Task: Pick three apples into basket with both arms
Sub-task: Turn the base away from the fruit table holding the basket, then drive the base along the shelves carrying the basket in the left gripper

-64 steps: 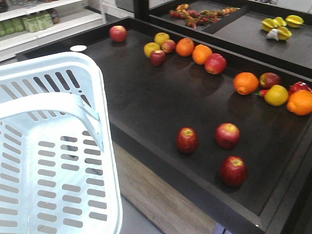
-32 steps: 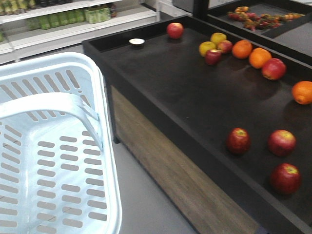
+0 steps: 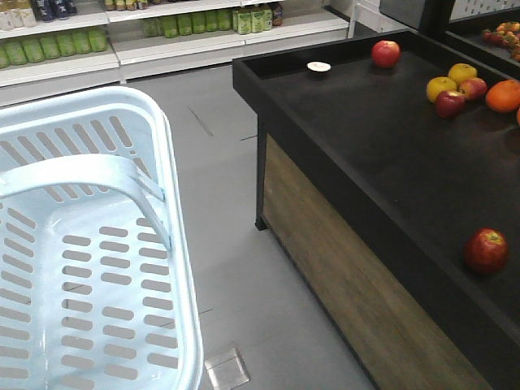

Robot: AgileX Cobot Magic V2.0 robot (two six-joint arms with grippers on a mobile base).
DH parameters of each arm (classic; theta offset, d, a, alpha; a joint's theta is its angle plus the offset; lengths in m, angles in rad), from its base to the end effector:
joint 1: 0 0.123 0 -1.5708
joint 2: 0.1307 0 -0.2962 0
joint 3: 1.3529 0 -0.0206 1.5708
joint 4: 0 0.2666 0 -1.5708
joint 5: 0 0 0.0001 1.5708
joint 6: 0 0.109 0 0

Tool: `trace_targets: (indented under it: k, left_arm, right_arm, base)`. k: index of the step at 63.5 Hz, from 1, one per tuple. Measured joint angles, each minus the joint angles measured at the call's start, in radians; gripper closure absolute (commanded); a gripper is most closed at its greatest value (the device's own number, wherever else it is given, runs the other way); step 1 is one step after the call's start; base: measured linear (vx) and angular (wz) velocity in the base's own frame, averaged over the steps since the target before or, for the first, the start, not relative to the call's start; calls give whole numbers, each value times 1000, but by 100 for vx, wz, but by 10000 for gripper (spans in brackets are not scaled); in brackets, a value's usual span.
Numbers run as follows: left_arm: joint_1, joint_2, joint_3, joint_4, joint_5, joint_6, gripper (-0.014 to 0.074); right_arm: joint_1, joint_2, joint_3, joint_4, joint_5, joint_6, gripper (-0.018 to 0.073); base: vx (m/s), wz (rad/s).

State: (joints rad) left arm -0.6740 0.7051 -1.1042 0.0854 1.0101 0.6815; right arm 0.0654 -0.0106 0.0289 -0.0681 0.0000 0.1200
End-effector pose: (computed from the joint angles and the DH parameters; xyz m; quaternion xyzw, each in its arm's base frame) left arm 0.0999 -0.0697 0.4312 0.5438 0.6731 0.0445 0.4993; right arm 0.0791 0.0052 0.2048 -0.0046 0.6823 0.0428 0.7298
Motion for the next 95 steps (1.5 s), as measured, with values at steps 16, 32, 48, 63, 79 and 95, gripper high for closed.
trace_targets:
  k: [16, 32, 48, 63, 79, 95]
  left_arm:
    - [0, 0, 0, 1, 0, 0, 603]
    - [0, 0, 0, 1, 0, 0, 603]
    - [0, 0, 0, 0, 0, 0, 603]
    - [0, 0, 0, 0, 0, 0, 603]
    - [0, 0, 0, 0, 0, 0, 603]
    - [0, 0, 0, 0, 0, 0, 603]
  right_arm:
    - [0, 0, 0, 0, 0, 0, 568]
    - [0, 0, 0, 0, 0, 0, 568]
    - [0, 0, 0, 0, 0, 0, 568]
    - [0, 0, 0, 0, 0, 0, 568]
    - [0, 0, 0, 0, 0, 0, 568]
    - [0, 0, 0, 0, 0, 0, 568]
  base:
    - [-2, 22]
    - [0, 3]
    - [2, 6]
    - [5, 18]
    - [8, 17]
    - [10, 17]
